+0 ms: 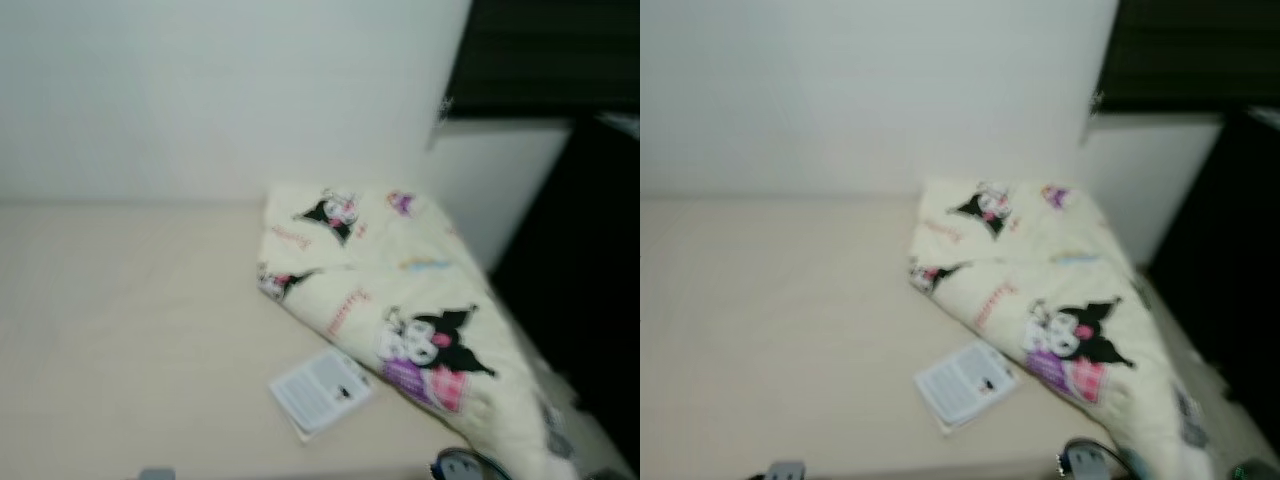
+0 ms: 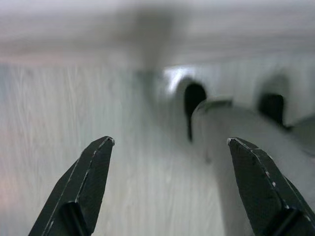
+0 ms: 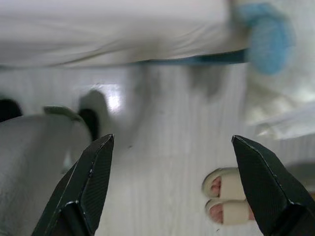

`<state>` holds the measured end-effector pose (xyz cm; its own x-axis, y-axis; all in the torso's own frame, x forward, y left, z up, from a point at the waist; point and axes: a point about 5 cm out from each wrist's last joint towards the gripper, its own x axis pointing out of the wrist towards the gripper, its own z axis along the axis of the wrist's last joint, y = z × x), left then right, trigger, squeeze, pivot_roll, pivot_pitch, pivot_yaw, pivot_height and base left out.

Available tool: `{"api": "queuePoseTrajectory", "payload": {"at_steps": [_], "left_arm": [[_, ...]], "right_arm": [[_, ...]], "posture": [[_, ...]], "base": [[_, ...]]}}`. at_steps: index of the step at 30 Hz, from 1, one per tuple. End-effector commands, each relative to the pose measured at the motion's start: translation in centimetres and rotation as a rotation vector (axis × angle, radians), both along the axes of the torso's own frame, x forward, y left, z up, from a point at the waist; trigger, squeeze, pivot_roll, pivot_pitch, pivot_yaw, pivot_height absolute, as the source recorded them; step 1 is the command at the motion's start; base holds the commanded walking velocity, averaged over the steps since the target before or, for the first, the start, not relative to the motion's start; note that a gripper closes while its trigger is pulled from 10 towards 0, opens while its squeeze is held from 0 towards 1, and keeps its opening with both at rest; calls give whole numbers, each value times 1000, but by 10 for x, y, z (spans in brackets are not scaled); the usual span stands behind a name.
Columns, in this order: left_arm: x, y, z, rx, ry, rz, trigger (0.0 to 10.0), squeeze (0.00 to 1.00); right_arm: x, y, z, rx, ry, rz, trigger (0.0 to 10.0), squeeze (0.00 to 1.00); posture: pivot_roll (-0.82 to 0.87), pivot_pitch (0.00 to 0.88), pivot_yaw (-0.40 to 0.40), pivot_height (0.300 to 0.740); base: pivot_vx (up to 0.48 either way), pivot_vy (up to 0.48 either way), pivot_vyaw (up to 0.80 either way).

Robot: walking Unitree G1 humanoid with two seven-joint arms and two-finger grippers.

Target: Clean up the room

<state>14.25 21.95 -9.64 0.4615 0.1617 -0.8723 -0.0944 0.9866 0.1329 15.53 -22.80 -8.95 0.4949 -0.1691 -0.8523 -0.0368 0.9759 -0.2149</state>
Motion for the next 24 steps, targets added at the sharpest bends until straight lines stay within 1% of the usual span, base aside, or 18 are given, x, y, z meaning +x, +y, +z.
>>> {"api": "queuePoseTrajectory", "payload": {"at_steps": [1, 2, 4, 5, 6, 7, 8, 11, 12, 15, 16, 17, 19, 20, 21, 24], "left_arm": [[9, 4, 4, -8, -43, 34, 10000, 0], [9, 4, 4, -8, -43, 34, 10000, 0], [34, 9, 17, -21, -159, 75, 10000, 0], [48, 11, 25, -27, -219, 87, 10000, 0], [56, 12, 30, -30, -254, 93, 10000, 0], [56, 12, 30, -30, -254, 93, 10000, 0], [69, 15, 38, -32, -304, 98, 10000, 0], [98, 17, 59, -49, -419, 116, 10000, 0], [103, 17, 63, -54, -441, 116, 10000, 0], [107, 17, 66, -57, -459, 115, 10000, 0], [116, 14, 73, -75, -502, 108, 10000, 0], [116, 14, 73, -75, -502, 108, 10000, 0], [129, 9, 84, -110, -570, 92, 10000, 0], [129, 9, 84, -110, -570, 92, 10000, 0], [136, 4, 90, -127, -608, 64, 10000, 0], [139, 2, 92, -138, -624, 61, 10000, 0]], "right_arm": [[23, -5, 12, 12, -102, -15, 10000, 0], [23, -5, 12, 12, -102, -15, 10000, 0], [67, 2, 37, 102, -288, -8, 10000, 0], [88, 8, 51, 152, -374, 23, 10000, 0], [100, 12, 61, 181, -424, 47, 10000, 0], [100, 12, 61, 181, -424, 47, 10000, 0], [116, 17, 74, 210, -488, 80, 10000, 0], [148, 26, 107, 267, -638, 124, 10000, 0], [154, 28, 114, 278, -671, 128, 10000, 0], [159, 29, 120, 286, -698, 130, 10000, 0], [167, 33, 131, 301, -749, 149, 10000, 0], [167, 33, 131, 301, -749, 149, 10000, 0], [177, 38, 148, 332, -822, 178, 10000, 0], [177, 38, 148, 332, -822, 178, 10000, 0], [181, 41, 154, 348, -848, 191, 10000, 0], [181, 42, 156, 354, -856, 198, 10000, 0]], "posture": [[-108, 0, -25, 740], [-108, 0, -25, 740], [-110, 0, -25, 740], [-111, 0, -27, 740], [-111, 0, -27, 740], [-111, 0, -27, 740], [-111, 0, -27, 740], [-109, 0, -29, 740], [-109, 0, -29, 740], [-109, 0, -29, 740], [-113, 0, -27, 740], [-113, 0, -27, 740], [-112, 0, -29, 740], [-112, 0, -29, 740], [-111, 0, -30, 740], [-111, 0, -31, 740]], "base": [[0, -446, 0], [0, -446, 0], [0, 0, 0], [0, 0, 0], [0, 0, 0], [0, 0, 0], [0, 0, 0], [0, 0, 0], [0, 0, 0], [0, 0, 0], [0, 0, 0], [0, 0, 0], [0, 0, 0], [0, 0, 0], [0, -480, 0], [0, -480, 0]]}}
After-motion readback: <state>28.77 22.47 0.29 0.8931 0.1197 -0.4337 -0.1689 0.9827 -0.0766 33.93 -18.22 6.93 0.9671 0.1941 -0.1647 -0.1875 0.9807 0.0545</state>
